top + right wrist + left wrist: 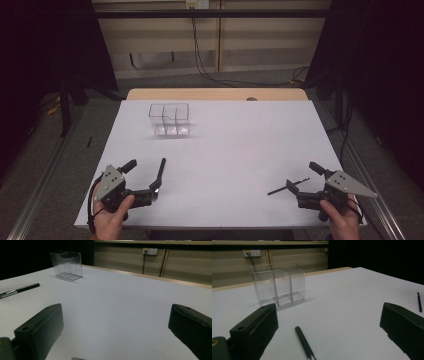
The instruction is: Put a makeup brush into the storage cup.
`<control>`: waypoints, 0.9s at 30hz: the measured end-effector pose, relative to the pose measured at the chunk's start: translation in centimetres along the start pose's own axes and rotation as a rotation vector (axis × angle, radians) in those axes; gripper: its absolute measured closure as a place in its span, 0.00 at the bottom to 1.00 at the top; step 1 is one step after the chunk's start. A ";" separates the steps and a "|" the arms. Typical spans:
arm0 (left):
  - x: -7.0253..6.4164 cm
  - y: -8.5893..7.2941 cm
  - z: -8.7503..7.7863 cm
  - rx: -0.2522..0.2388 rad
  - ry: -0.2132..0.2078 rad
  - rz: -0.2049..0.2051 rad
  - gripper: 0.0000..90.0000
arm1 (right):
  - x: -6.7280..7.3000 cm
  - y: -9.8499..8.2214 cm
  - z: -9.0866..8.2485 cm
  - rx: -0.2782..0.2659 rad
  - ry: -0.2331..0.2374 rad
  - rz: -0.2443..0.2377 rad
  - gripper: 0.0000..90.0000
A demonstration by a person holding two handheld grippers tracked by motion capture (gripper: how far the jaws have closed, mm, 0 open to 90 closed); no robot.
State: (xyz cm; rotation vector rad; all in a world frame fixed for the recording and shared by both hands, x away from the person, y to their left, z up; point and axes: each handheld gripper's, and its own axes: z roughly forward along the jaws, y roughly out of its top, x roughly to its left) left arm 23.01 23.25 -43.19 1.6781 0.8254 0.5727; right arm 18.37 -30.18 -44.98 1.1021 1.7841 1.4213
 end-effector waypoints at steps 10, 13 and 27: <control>0.0 0.0 0.1 -0.004 0.005 -0.007 0.02 | -0.1 -0.1 0.0 -0.002 0.002 0.009 0.00; 0.0 0.0 0.1 -0.003 0.004 -0.010 0.02 | -0.2 -0.1 0.1 -0.001 0.002 0.013 0.00; 0.0 0.4 0.1 -0.012 0.000 -0.002 0.02 | 0.1 0.0 0.2 -0.001 0.020 0.004 0.00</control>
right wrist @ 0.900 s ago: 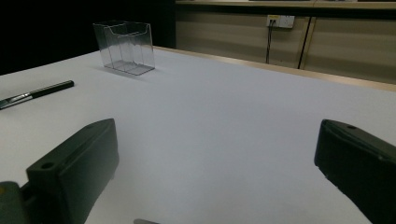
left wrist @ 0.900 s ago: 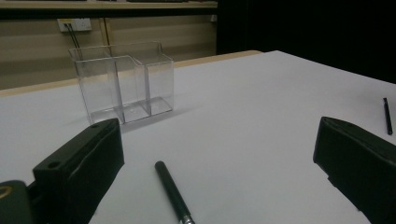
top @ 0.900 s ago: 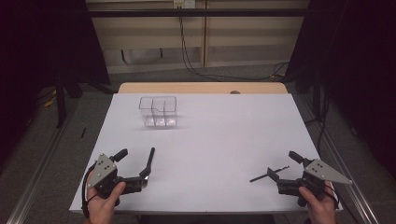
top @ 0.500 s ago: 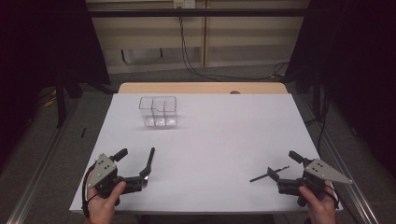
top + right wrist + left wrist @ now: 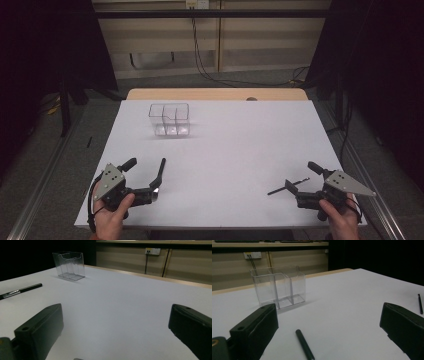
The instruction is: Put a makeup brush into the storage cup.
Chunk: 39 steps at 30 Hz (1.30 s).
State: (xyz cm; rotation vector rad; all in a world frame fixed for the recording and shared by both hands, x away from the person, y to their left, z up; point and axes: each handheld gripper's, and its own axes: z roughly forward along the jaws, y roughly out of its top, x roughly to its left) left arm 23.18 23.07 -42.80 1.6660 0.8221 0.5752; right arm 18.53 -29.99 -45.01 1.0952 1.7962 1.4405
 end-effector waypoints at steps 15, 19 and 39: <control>0.4 0.9 1.4 0.018 0.001 0.018 0.02 | 0.0 0.0 0.1 0.004 0.003 0.004 0.00; 0.5 1.4 1.7 0.015 -0.007 0.023 0.02 | 0.0 0.0 0.2 0.006 0.003 0.003 0.00; 1.3 3.6 4.6 0.038 -0.027 0.049 0.02 | 0.0 0.0 0.4 0.010 0.008 0.004 0.00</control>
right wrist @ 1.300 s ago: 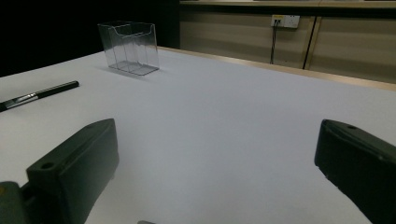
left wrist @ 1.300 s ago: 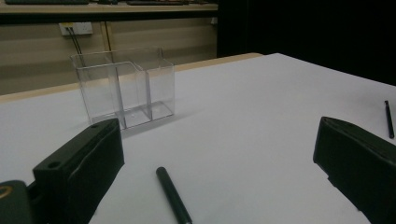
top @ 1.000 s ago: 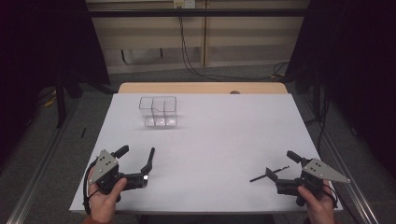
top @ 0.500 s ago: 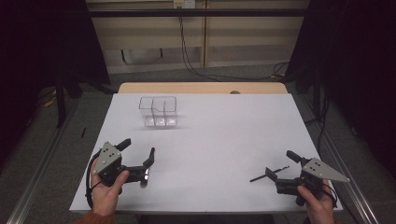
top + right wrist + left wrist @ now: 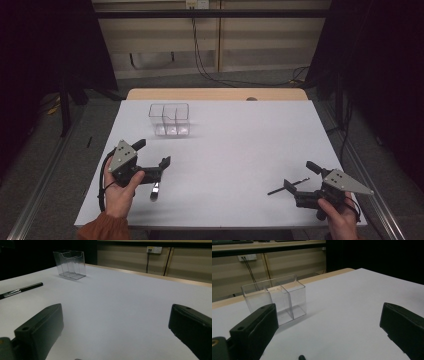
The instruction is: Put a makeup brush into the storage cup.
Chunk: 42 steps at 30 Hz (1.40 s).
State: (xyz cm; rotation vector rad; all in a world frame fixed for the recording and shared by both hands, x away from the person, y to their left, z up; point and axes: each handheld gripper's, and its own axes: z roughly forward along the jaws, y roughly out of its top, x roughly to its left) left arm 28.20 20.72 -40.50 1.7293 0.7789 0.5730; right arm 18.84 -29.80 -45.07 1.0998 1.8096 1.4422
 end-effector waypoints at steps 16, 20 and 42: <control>0.8 0.2 1.1 0.030 0.041 -0.013 0.02 | 0.1 0.1 0.2 0.004 0.010 -0.005 0.00; 1.1 0.1 1.1 0.045 0.039 -0.017 0.02 | 0.1 0.1 0.3 0.005 0.011 -0.007 0.00; 2.5 1.0 0.7 0.153 0.025 -0.070 0.03 | 0.1 0.1 0.4 0.007 0.020 -0.009 0.00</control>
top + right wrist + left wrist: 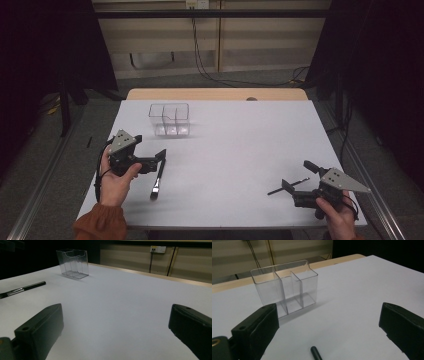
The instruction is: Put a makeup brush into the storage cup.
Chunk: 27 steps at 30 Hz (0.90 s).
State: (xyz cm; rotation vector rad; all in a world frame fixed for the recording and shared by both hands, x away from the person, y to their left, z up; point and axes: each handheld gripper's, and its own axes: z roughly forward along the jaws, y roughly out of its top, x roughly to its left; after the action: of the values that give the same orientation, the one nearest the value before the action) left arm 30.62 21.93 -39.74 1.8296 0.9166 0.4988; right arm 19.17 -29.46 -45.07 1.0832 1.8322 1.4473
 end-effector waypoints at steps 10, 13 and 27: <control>0.3 0.2 0.7 0.177 0.013 0.022 0.03 | 0.0 0.0 0.0 0.002 0.003 -0.001 0.00; 0.4 0.1 1.0 0.234 0.010 0.012 0.03 | 0.0 0.0 0.0 0.002 0.004 -0.003 0.00; 1.1 0.3 2.0 0.476 -0.024 -0.037 0.05 | 0.0 0.0 0.1 0.006 0.006 -0.001 0.00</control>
State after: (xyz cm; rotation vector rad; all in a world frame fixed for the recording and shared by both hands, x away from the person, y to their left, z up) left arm 32.77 21.53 -40.42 2.2321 1.1195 0.2446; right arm 19.23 -29.41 -45.08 1.0810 1.8422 1.4470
